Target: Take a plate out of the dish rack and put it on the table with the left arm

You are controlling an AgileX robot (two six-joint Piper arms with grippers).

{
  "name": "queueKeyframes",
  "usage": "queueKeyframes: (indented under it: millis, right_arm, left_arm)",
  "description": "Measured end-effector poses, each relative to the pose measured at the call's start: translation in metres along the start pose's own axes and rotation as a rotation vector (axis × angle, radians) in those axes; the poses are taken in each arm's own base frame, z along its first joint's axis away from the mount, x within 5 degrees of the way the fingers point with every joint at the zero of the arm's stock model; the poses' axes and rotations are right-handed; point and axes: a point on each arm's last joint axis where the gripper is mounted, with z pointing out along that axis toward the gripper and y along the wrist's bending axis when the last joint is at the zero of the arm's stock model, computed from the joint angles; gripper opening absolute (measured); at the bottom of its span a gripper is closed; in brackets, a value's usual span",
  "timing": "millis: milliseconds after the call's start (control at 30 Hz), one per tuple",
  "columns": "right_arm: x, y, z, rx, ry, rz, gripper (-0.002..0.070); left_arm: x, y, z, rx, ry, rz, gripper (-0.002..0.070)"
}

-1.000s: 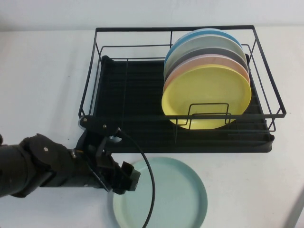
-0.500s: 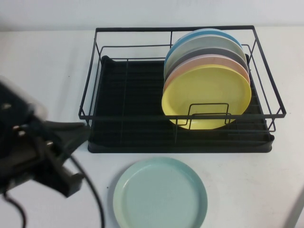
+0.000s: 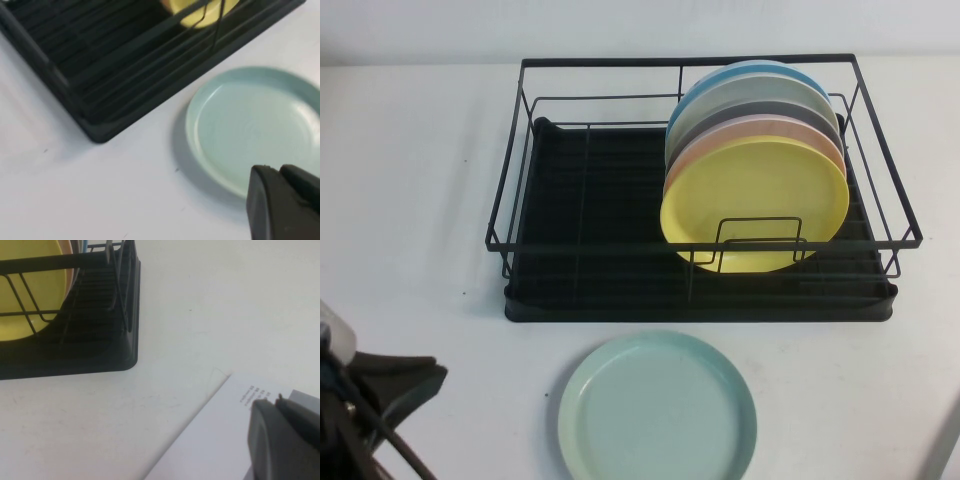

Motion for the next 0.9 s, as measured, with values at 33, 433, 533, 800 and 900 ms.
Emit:
queueKeyframes:
  millis: [33,433,533,800,900]
  right_arm:
    - [0.000,0.000,0.000,0.000,0.000,0.000,-0.0020]
    - [0.000,0.000,0.000,0.000,0.000,0.000,-0.0020]
    - [0.000,0.000,0.000,0.000,0.000,0.000,-0.0020]
    - [0.000,0.000,0.000,0.000,0.000,0.000,-0.0020]
    - [0.000,0.000,0.000,0.000,0.000,0.000,-0.0020]
  left_arm:
    - [0.001,0.001,0.000,-0.010,0.016,0.017,0.0000]
    - [0.053,-0.001,0.021,-0.151,-0.088,0.009,-0.0001]
    - [0.080,-0.004,0.032,-0.206,-0.221,-0.044,-0.0001]
    - [0.138,-0.008,0.040,-0.379,-0.369,-0.142,-0.0001]
    - [0.143,-0.005,0.032,-0.464,-0.387,-0.178,-0.0001]
